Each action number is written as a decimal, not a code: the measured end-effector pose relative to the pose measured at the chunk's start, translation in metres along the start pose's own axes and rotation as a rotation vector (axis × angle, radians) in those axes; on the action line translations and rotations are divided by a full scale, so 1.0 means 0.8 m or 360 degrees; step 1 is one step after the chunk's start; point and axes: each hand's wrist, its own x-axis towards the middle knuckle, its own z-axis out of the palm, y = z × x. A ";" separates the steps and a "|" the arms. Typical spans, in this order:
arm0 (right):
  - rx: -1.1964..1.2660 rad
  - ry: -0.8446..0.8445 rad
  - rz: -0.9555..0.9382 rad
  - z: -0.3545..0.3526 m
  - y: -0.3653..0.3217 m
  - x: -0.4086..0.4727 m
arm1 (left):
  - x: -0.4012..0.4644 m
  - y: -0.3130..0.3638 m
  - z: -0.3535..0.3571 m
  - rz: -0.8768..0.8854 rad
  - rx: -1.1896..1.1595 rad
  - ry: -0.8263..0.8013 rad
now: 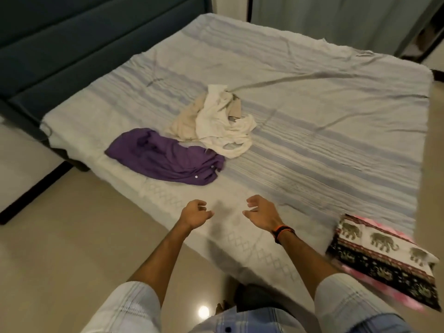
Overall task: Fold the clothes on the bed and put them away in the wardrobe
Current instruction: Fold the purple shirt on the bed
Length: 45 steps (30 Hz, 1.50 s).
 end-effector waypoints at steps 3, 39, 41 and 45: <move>-0.0066 -0.0082 -0.0040 0.035 -0.038 0.038 | 0.018 -0.016 -0.046 -0.0054 -0.0069 0.0076; -0.1342 -0.0924 0.0069 0.278 -0.206 0.441 | 0.406 -0.073 -0.279 -0.0496 -0.0196 -0.0231; -0.1475 -0.1009 0.0105 0.288 -0.195 0.448 | 0.416 -0.079 -0.274 -0.0497 -0.0188 -0.0265; -0.1436 -0.0987 0.0102 0.291 -0.193 0.452 | 0.427 -0.085 -0.271 -0.0490 -0.0158 -0.0302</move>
